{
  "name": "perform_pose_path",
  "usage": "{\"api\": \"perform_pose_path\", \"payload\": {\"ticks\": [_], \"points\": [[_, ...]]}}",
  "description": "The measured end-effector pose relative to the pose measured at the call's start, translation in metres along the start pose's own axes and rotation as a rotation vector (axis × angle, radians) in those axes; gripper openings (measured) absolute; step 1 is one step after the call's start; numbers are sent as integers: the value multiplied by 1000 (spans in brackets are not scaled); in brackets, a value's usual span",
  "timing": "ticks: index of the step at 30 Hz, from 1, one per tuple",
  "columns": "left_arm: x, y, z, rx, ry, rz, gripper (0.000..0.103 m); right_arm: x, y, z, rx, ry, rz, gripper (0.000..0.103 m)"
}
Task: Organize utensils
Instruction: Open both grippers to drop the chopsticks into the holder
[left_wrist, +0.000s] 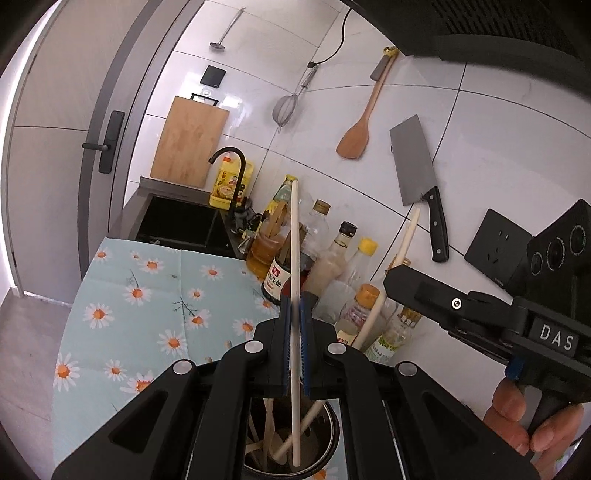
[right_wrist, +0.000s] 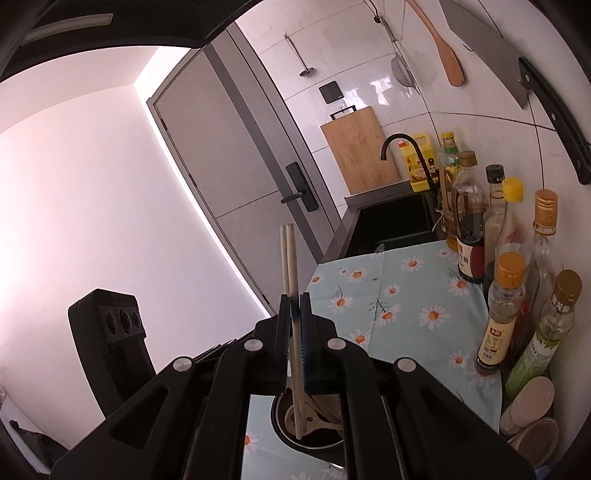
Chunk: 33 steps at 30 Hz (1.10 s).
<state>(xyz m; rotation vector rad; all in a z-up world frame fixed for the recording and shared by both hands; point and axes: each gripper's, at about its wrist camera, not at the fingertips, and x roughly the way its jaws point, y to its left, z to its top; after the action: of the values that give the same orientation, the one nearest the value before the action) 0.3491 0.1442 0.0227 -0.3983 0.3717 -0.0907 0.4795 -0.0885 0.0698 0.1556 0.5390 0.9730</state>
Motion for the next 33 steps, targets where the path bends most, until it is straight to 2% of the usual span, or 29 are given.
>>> {"api": "perform_pose_path", "payload": {"ticks": [4, 5, 6, 14, 22, 33], "points": [[1, 1, -1, -1, -2, -2, 4, 2, -2, -1, 6, 13, -4, 8], [1, 1, -2, 1, -3, 0, 4, 2, -3, -1, 11, 16, -3, 15], [1, 1, -3, 3, -4, 1, 4, 2, -3, -1, 17, 16, -2, 17], [-1, 3, -8, -5, -10, 7, 4, 1, -4, -1, 22, 19, -8, 17], [-1, -6, -12, 67, -48, 24, 4, 0, -5, -7, 32, 31, -11, 18], [-1, -1, -17, 36, -43, 29, 5, -3, -9, -7, 39, 33, -26, 18]]}}
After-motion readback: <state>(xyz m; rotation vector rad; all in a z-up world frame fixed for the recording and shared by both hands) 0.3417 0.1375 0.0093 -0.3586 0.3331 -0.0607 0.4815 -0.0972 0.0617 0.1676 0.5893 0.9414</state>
